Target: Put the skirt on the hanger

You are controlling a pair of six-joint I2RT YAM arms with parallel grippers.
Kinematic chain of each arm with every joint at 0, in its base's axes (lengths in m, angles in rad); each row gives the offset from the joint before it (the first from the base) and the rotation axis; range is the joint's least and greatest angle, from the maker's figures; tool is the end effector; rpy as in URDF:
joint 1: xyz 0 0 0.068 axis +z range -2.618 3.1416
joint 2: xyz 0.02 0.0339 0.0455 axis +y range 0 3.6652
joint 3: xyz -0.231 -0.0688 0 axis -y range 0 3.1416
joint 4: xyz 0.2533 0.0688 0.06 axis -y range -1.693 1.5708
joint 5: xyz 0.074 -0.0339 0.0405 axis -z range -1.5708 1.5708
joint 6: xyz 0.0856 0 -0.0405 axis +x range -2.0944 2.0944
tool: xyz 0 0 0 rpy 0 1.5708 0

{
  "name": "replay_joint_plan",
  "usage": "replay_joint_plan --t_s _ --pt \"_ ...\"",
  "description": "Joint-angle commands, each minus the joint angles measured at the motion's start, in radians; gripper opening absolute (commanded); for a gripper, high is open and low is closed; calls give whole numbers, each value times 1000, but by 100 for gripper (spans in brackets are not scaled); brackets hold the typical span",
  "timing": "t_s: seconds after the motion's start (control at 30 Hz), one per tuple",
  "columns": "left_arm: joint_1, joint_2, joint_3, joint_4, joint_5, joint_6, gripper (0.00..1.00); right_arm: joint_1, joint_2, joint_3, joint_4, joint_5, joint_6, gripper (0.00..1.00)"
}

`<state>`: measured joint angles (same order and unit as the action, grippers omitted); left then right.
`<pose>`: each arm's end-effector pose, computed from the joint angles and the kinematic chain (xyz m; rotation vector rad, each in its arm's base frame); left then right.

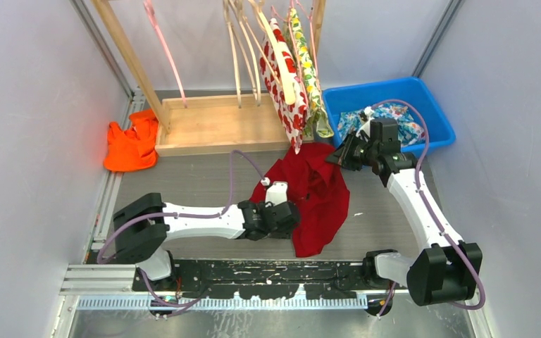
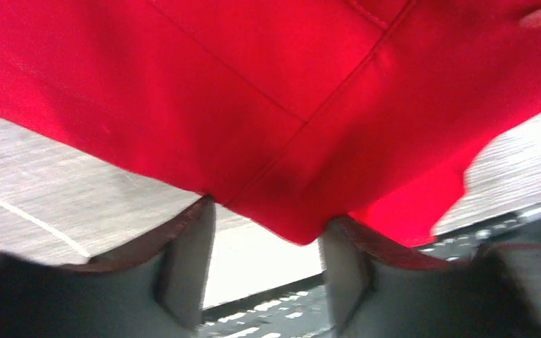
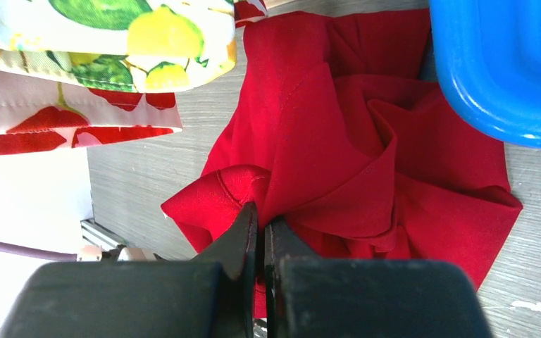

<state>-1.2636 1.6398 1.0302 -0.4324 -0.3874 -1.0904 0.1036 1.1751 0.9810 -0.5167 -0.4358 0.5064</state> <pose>0.1383 -0.3289 0.1158 0.0857 2.5548 -0.4461 0.3006 0.0676 0.2378 0.2335 2.3223 0.8102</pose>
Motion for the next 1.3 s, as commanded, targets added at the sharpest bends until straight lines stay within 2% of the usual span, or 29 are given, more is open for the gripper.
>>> replay_joint_plan --t_s 0.0,0.1,0.13,0.37,0.47,0.57,0.6,0.73,0.83,1.0,1.1,1.17,1.27 --pt "8 -67 -41 -46 -59 -6 42 -3 -16 -4 61 -29 -2 2" --pt "16 -144 -65 -110 -103 -12 19 -3 -14 -2 61 -29 -2 2" --pt "18 -171 -68 -139 -119 -12 17 -3 -13 -4 62 -30 -2 2" --pt "92 -426 -173 -280 -177 -14 16 -2 29 -25 110 -111 28 7" --pt "143 -548 -214 -310 -179 13 17 14 46 -18 104 -126 23 23" --pt "183 -619 -218 -353 -188 39 18 37 45 -6 79 -104 4 50" --pt "192 -634 -217 -367 -191 44 18 48 45 1 62 -91 -6 53" --pt "198 -641 -219 -388 -182 55 18 115 25 49 -3 -34 -37 53" --pt "198 -650 -237 -388 -169 48 18 208 -5 125 -95 25 -71 51" --pt "197 -671 -260 -357 -140 51 23 324 -73 280 -221 99 -84 50" --pt "197 -660 -252 -350 -135 62 38 381 -88 381 -262 97 -75 48" --pt "197 -647 -243 -348 -133 70 48 414 -96 422 -232 91 -59 48" --pt "197 -645 -236 -342 -132 74 56 442 -107 448 -107 130 -13 45"
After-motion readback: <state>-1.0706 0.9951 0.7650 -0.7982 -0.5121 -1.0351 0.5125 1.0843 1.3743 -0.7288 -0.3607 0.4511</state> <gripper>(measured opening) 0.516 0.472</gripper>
